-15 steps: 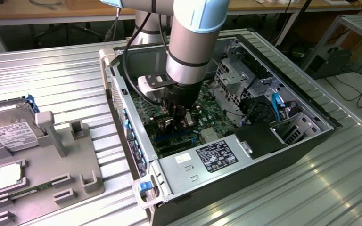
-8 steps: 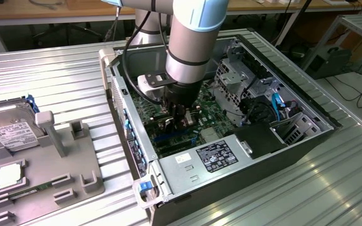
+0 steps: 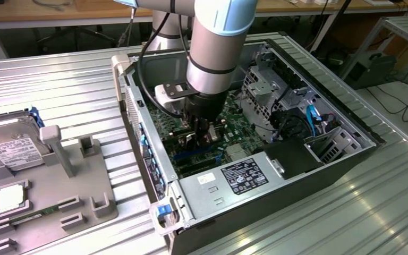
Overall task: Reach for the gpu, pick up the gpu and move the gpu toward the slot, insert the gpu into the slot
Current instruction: 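Insert the gpu into the slot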
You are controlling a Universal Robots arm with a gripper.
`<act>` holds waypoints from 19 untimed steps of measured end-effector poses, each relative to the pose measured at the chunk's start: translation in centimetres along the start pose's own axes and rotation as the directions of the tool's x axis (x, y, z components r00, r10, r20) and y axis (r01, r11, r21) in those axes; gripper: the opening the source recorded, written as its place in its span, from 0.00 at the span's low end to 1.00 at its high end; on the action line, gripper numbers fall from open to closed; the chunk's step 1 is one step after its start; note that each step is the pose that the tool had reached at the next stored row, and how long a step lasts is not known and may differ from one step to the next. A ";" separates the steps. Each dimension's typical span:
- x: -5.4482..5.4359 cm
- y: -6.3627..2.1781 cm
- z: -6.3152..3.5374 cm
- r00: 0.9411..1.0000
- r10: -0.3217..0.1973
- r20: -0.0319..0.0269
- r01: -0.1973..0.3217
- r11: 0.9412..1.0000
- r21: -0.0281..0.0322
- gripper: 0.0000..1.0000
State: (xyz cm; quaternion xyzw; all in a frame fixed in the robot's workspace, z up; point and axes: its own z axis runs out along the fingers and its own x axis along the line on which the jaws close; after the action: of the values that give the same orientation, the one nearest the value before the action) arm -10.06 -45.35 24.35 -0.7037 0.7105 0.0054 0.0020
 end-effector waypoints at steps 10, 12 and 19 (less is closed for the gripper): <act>0.0 -0.12 0.01 1.000 0.005 0.000 -0.005 1.000 0.000 0.28; 0.0 -0.13 0.00 1.000 0.009 0.000 -0.009 1.000 0.000 0.28; 0.0 -0.21 0.01 1.000 0.018 0.000 -0.018 1.000 0.000 0.28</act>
State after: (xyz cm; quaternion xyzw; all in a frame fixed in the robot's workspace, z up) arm -9.85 -45.35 24.34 -0.6973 0.7167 0.0054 0.0021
